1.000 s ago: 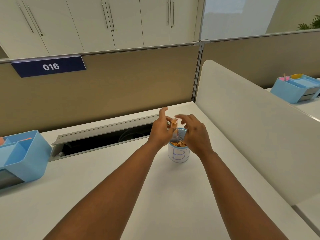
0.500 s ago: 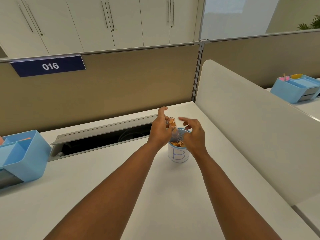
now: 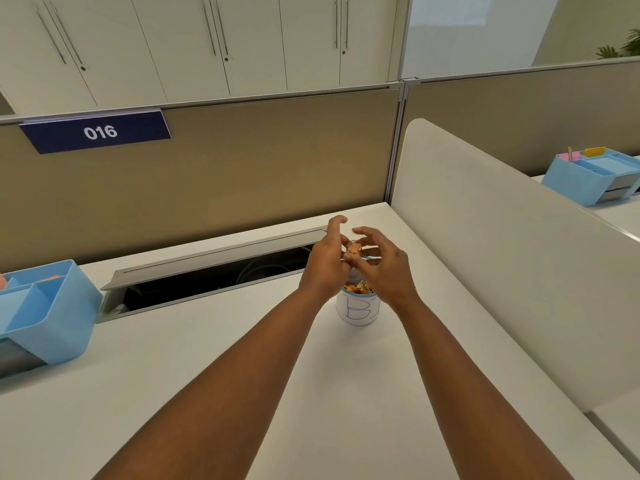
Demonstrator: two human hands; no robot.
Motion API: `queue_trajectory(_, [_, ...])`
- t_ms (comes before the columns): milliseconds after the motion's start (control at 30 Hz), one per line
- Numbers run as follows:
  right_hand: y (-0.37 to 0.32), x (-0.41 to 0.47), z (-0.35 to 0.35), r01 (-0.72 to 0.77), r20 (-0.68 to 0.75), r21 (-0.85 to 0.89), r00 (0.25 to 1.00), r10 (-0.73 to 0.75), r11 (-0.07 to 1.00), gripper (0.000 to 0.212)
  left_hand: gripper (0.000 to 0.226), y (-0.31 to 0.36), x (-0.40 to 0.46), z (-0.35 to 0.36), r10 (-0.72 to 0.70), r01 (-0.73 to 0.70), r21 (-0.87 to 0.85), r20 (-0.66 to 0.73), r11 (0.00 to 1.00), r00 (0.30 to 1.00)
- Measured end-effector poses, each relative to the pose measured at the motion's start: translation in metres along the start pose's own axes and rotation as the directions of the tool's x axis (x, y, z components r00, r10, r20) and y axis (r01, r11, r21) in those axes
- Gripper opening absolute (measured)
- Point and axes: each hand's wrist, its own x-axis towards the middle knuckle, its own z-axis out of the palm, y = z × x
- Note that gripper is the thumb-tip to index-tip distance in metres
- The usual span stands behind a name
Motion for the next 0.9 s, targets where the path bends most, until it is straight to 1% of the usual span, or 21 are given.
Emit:
queue_trajectory(67, [0.000, 0.001, -0.001, 0.047, 0.007, -0.053, 0.999, -0.047, 0.997, 0.034, 0.063, 0.001, -0.001, -0.001, -0.001, 0.001, -0.022, 0.000, 1.000, 1.000])
queue_trajectory(133, [0.002, 0.002, -0.002, 0.082, 0.006, -0.086, 0.997, -0.082, 0.993, 0.034, 0.066, 0.002, -0.002, -0.002, -0.014, 0.014, -0.050, 0.005, 0.999, 1.000])
queue_trajectory(233, [0.003, 0.001, -0.002, 0.067, -0.078, -0.047, 0.994, -0.071, 0.997, 0.038, 0.071, 0.001, -0.002, -0.005, -0.065, 0.067, -0.096, 0.020, 0.993, 0.998])
queue_trajectory(300, [0.004, 0.000, -0.003, 0.083, -0.129, -0.058, 0.987, -0.090, 0.995, 0.027, 0.070, 0.000, -0.001, -0.006, -0.096, 0.098, -0.113, 0.023, 0.989, 0.995])
queue_trajectory(367, [0.007, 0.000, -0.002, 0.118, -0.123, -0.118, 0.983, -0.132, 0.986, 0.015, 0.067, -0.002, -0.001, -0.007, -0.097, 0.098, -0.097, 0.019, 0.990, 0.995])
queue_trajectory(467, [0.008, -0.001, -0.001, 0.104, -0.093, -0.100, 0.989, -0.114, 0.989, 0.023, 0.063, -0.002, -0.002, -0.008, -0.098, 0.098, -0.087, 0.006, 0.991, 0.995])
queue_trajectory(567, [0.010, -0.001, -0.001, 0.120, -0.097, -0.139, 0.986, -0.134, 0.983, 0.017, 0.060, -0.002, -0.002, -0.009, -0.104, 0.105, -0.083, 0.014, 0.991, 0.994])
queue_trajectory(667, [0.010, -0.001, -0.002, 0.117, -0.107, -0.103, 0.986, -0.128, 0.988, 0.022, 0.056, -0.002, -0.003, -0.008, -0.107, 0.109, -0.069, 0.029, 0.992, 0.994])
queue_trajectory(767, [0.011, 0.001, -0.003, 0.114, -0.111, -0.122, 0.986, -0.128, 0.986, 0.015, 0.052, -0.003, -0.004, -0.008, -0.111, 0.113, -0.061, 0.032, 0.992, 0.993])
queue_trajectory(900, [0.006, -0.001, -0.003, 0.097, -0.086, -0.024, 0.991, -0.099, 0.995, 0.024, 0.044, -0.002, -0.006, -0.004, -0.079, 0.082, -0.073, 0.046, 0.994, 0.996])
